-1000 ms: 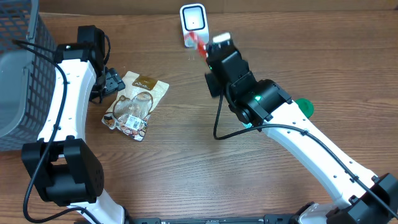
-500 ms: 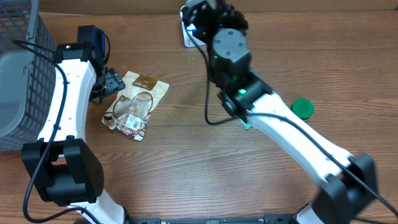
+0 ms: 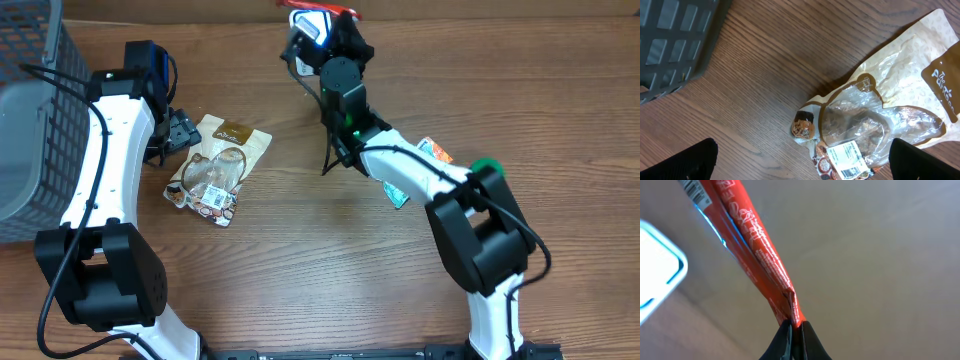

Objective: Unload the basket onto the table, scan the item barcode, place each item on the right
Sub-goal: 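Carry the red stick snack to the white scanner, then hold the red stick snack against the scanner window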

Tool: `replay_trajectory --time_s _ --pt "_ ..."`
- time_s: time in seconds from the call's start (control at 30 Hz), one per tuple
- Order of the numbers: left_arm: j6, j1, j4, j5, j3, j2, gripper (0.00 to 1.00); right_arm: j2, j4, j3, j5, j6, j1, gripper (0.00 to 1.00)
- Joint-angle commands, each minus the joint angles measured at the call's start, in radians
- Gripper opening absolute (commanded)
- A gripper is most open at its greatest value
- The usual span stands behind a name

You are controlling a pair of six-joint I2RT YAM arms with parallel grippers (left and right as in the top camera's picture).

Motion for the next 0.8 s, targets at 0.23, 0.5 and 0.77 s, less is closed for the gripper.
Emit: replay_trajectory --time_s 0.23,0.5,0.77 --pt "0.0 -0.007 0.001 -0.011 0.016 -0.008 1.0 0.156 0.034 0.111 -0.062 0.114 -0.055 0.04" --pt "0.0 -0.007 0.001 -0.01 0.016 -0.008 1.0 0.307 0.041 0.286 -0.08 0.14 -0.063 0.04" --pt "0.0 -0.007 0.001 -0.01 0.016 -0.008 1.0 0.391 0.027 0.328 -0.068 0.188 -0.084 0.04"
